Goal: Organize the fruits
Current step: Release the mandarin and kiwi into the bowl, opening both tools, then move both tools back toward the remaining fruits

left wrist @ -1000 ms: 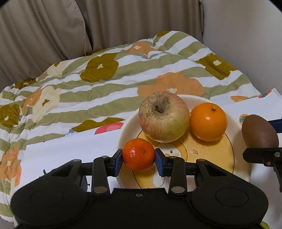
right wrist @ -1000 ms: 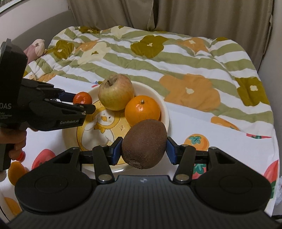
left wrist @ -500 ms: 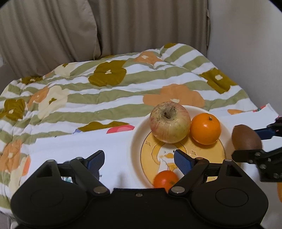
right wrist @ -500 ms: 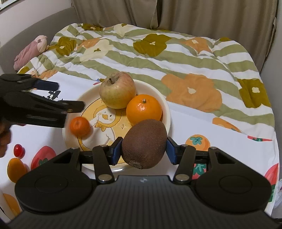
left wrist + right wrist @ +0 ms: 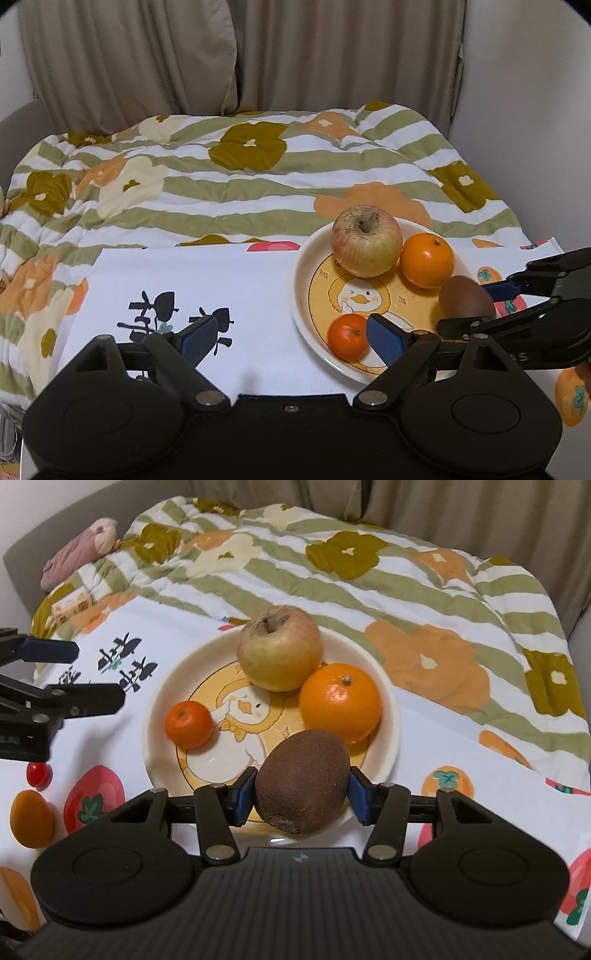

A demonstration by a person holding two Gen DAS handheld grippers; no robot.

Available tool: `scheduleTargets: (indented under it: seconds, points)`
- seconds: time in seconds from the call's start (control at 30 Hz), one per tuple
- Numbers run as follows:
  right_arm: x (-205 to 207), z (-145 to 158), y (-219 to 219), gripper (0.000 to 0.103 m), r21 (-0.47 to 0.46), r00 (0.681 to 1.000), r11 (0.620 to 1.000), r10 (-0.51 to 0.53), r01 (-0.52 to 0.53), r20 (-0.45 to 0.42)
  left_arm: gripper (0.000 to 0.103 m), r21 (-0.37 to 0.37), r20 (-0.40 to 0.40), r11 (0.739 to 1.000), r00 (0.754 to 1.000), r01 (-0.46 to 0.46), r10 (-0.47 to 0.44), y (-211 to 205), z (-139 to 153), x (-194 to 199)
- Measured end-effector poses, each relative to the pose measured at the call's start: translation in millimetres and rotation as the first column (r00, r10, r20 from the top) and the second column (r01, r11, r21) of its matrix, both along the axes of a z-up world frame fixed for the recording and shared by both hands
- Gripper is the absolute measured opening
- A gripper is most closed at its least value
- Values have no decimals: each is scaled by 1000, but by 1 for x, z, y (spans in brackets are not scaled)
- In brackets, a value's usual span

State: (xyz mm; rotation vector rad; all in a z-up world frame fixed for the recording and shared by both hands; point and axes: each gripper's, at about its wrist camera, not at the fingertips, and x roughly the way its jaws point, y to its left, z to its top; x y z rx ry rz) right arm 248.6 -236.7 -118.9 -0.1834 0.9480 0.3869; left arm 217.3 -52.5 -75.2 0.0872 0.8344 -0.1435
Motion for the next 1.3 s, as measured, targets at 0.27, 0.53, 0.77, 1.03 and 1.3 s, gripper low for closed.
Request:
scheduleTargets:
  seconds: [0.27, 0.53, 0.77, 1.03, 1.3]
  points:
    - [3, -6, 10, 70, -27, 999, 999, 21, -22, -29, 91, 4, 4, 1000, 1000, -16, 16, 8, 4, -8]
    - [-11, 13, 6, 102, -37, 998, 999, -18, 20, 62, 91, 26, 30, 999, 999, -35, 34, 14, 13, -22]
    - [-32, 29, -3, 102, -6, 992, 996, -91, 92, 85, 91, 19, 54, 999, 998, -46, 45, 20, 24, -41]
    - [-72, 58, -2, 102, -4, 977, 988, -150, 153, 150, 91, -12, 109, 999, 993, -33, 34, 29, 45, -76]
    - [-125, 88, -4, 103, 67, 944, 964, -267, 259, 195, 98, -32, 162, 999, 987, -2, 7, 44, 66, -124]
